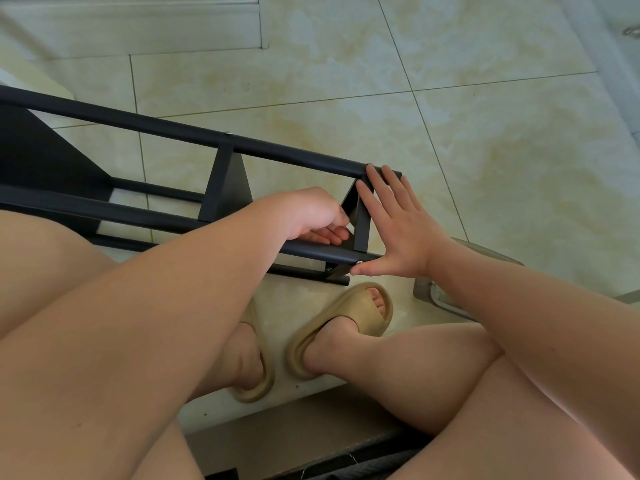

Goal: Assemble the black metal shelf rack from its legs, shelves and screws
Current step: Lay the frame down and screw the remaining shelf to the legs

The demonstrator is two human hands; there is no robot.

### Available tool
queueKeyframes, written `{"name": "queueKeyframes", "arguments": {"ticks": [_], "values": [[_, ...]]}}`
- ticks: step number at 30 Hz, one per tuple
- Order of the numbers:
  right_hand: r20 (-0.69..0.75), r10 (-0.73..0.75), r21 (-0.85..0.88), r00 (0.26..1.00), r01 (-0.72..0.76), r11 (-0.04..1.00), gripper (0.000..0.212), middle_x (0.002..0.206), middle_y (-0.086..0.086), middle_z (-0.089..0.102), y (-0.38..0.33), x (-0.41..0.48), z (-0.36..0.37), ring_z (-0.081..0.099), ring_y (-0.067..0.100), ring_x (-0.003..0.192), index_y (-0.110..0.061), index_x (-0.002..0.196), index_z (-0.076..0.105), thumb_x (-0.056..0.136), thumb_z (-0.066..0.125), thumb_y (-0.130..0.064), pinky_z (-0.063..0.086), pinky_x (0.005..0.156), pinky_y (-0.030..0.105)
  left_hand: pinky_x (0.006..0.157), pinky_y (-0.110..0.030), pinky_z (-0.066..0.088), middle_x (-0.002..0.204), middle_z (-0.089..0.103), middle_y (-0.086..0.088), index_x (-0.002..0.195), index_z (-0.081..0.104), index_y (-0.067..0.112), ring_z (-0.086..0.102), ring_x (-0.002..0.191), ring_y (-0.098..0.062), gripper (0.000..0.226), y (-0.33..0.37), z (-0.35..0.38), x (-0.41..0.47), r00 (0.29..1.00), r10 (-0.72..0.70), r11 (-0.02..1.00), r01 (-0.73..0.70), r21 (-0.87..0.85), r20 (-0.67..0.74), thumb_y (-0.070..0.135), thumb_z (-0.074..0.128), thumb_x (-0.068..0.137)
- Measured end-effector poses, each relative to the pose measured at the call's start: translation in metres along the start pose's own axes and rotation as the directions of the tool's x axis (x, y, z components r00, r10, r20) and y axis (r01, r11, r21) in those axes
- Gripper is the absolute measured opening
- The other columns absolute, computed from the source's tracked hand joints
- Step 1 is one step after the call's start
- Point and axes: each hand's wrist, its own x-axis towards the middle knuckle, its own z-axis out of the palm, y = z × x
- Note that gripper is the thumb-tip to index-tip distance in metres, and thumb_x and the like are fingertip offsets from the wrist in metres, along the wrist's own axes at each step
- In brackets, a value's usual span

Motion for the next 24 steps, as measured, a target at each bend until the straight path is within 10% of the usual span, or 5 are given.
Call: {"name": "queueKeyframes", "arguments": {"ticks": [15,21,24], "values": [[0.011,0.009,-0.009,1.0,-0.009,1.0,0.135,0.168,0.015,-0.012,-0.001,0.0,-0.001,-0.015,0.035,0.154,-0.01,0.161,-0.003,0.068,0.029,-0.102,-0.005,0.125,0.052,0.062,-0.018,0.045,0.081,0.07,0.004,0.105,0.063,0.013,0.062,0.067,-0.006,0.012,0.0,-0.004,-0.007,0.999,0.024,0.95,-0.035,0.31,0.041,0.015,0.051,0.104],[0.006,0.007,-0.008,1.0,-0.007,1.0,0.135,0.168,0.015,-0.012,-0.001,0.001,0.0,-0.015,0.034,0.154,-0.01,0.161,-0.004,0.068,0.026,-0.102,-0.005,0.125,0.052,0.103,-0.035,0.044,0.109,0.072,-0.005,0.119,0.068,0.009,0.062,0.103,-0.025,0.024,0.0,-0.004,-0.01,0.993,0.071,0.863,-0.109,0.494,0.095,0.016,0.051,0.104],[0.004,0.008,-0.004,1.0,-0.008,1.0,0.135,0.168,0.015,-0.012,-0.001,0.001,0.0,-0.014,0.035,0.154,-0.01,0.161,-0.003,0.068,0.027,-0.102,-0.004,0.125,0.052,0.098,-0.032,0.041,0.122,0.068,-0.007,0.119,0.069,0.012,0.059,0.112,-0.027,0.025,0.001,-0.004,-0.012,0.991,0.085,0.797,-0.13,0.59,0.103,0.02,0.049,0.104]]}}
